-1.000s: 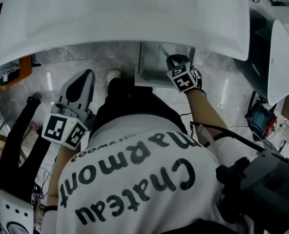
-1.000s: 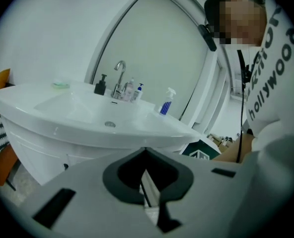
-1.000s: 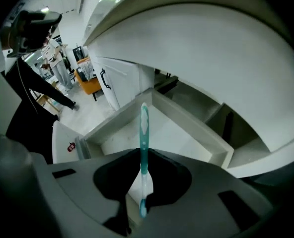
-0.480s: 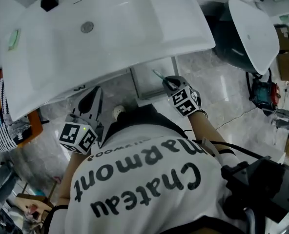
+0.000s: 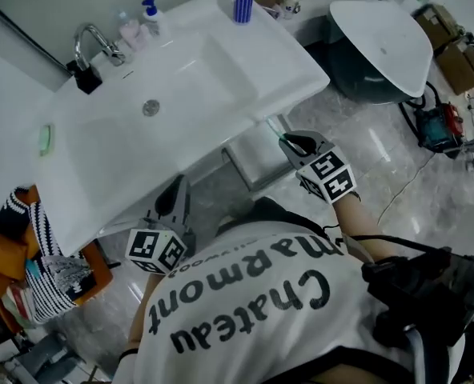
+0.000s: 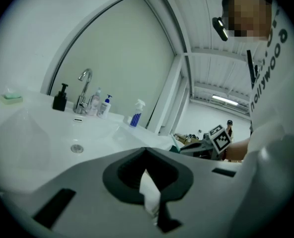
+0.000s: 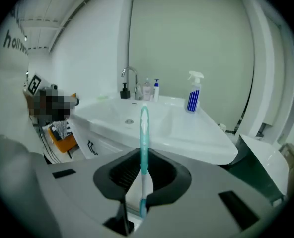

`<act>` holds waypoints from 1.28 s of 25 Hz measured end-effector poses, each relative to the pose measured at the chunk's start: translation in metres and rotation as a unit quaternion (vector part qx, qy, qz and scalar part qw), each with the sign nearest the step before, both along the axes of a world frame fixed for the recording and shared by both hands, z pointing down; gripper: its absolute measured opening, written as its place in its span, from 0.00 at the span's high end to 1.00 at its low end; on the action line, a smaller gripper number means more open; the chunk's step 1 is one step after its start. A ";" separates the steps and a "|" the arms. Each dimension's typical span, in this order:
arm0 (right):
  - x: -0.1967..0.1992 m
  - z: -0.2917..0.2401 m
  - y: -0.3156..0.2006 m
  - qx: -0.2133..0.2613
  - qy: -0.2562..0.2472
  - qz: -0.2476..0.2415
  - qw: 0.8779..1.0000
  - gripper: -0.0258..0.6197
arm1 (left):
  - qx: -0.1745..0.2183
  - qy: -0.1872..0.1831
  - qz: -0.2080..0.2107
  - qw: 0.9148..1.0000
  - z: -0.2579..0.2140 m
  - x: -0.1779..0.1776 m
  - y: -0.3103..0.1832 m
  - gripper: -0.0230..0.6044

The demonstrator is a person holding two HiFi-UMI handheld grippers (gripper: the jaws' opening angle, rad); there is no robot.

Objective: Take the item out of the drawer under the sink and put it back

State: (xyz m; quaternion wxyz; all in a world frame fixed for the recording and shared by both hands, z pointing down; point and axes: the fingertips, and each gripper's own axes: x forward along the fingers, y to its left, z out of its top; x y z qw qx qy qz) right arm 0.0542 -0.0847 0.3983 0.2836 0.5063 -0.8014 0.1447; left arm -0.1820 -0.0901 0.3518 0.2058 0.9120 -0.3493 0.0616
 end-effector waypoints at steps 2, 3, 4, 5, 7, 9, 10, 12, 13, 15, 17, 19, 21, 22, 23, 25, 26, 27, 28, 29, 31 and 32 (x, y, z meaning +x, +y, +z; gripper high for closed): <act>-0.002 -0.020 -0.006 0.022 -0.021 0.020 0.999 0.88 | -0.005 0.006 -0.003 1.000 -0.002 -0.008 0.002 0.95; -0.003 -0.030 -0.009 0.032 -0.027 0.028 0.999 0.88 | -0.004 0.008 -0.003 1.000 -0.004 -0.011 0.003 0.95; -0.004 -0.039 -0.012 0.042 -0.031 0.035 0.998 0.88 | 0.000 0.009 0.000 1.000 -0.006 -0.012 0.004 0.95; -0.003 -0.048 -0.015 0.052 -0.035 0.044 0.997 0.88 | 0.006 0.010 0.004 1.000 -0.009 -0.012 0.004 0.95; -0.002 -0.066 -0.021 0.070 -0.046 0.063 0.994 0.88 | 0.023 0.012 0.011 1.000 -0.019 -0.011 0.002 0.95; -0.001 -0.080 -0.025 0.087 -0.053 0.074 0.992 0.88 | 0.041 0.014 0.013 0.999 -0.028 -0.014 0.001 0.95; 0.000 -0.085 -0.026 0.095 -0.051 0.076 0.991 0.88 | 0.049 0.014 0.013 0.999 -0.031 -0.016 0.001 0.95; 0.003 -0.093 -0.027 0.110 -0.037 0.077 0.990 0.88 | 0.059 0.014 0.010 0.998 -0.036 -0.019 0.004 0.95; 0.005 -0.096 -0.028 0.116 -0.030 0.075 0.990 0.88 | 0.058 0.014 0.006 0.998 -0.039 -0.019 0.005 0.95; 0.010 -0.101 -0.032 0.127 -0.015 0.072 0.989 0.88 | 0.053 0.017 -0.006 0.998 -0.046 -0.016 0.007 0.95; 0.015 -0.101 -0.039 0.133 -0.003 0.065 0.989 0.88 | 0.050 0.018 -0.018 0.998 -0.046 -0.015 0.006 0.95; 0.017 -0.099 -0.048 0.134 0.005 0.054 0.989 0.88 | 0.049 0.016 -0.033 0.998 -0.044 -0.015 0.003 0.95; 0.018 -0.098 -0.059 0.134 0.010 0.038 0.990 0.88 | 0.046 0.016 -0.050 0.998 -0.043 -0.013 -0.002 0.95; 0.020 -0.098 -0.064 0.134 0.012 0.030 0.991 0.88 | 0.044 0.017 -0.059 0.997 -0.043 -0.011 -0.005 0.95; 0.021 -0.099 -0.070 0.134 0.014 0.021 0.991 0.88 | 0.041 0.019 -0.067 0.997 -0.042 -0.007 -0.007 0.95; 0.025 -0.099 -0.081 0.134 0.013 0.003 0.991 0.88 | 0.035 0.021 -0.079 0.996 -0.041 0.002 -0.011 0.95; 0.026 -0.099 -0.087 0.133 0.013 -0.006 0.991 0.88 | 0.034 0.020 -0.084 0.996 -0.040 0.008 -0.012 0.95; 0.028 -0.098 -0.092 0.133 0.014 -0.015 0.991 0.88 | 0.032 0.019 -0.088 0.995 -0.039 0.013 -0.015 0.95; 0.031 -0.098 -0.098 0.133 0.017 -0.023 0.991 0.88 | 0.032 0.018 -0.093 0.995 -0.039 0.018 -0.018 0.95; 0.035 -0.097 -0.104 0.133 0.023 -0.031 0.990 0.88 | 0.031 0.019 -0.097 0.995 -0.039 0.024 -0.021 0.95; 0.042 -0.094 -0.115 0.133 0.032 -0.046 0.989 0.88 | 0.032 0.017 -0.102 0.994 -0.039 0.037 -0.025 0.95; 0.046 -0.093 -0.120 0.134 0.035 -0.053 0.989 0.88 | 0.031 0.014 -0.105 0.994 -0.039 0.043 -0.026 0.95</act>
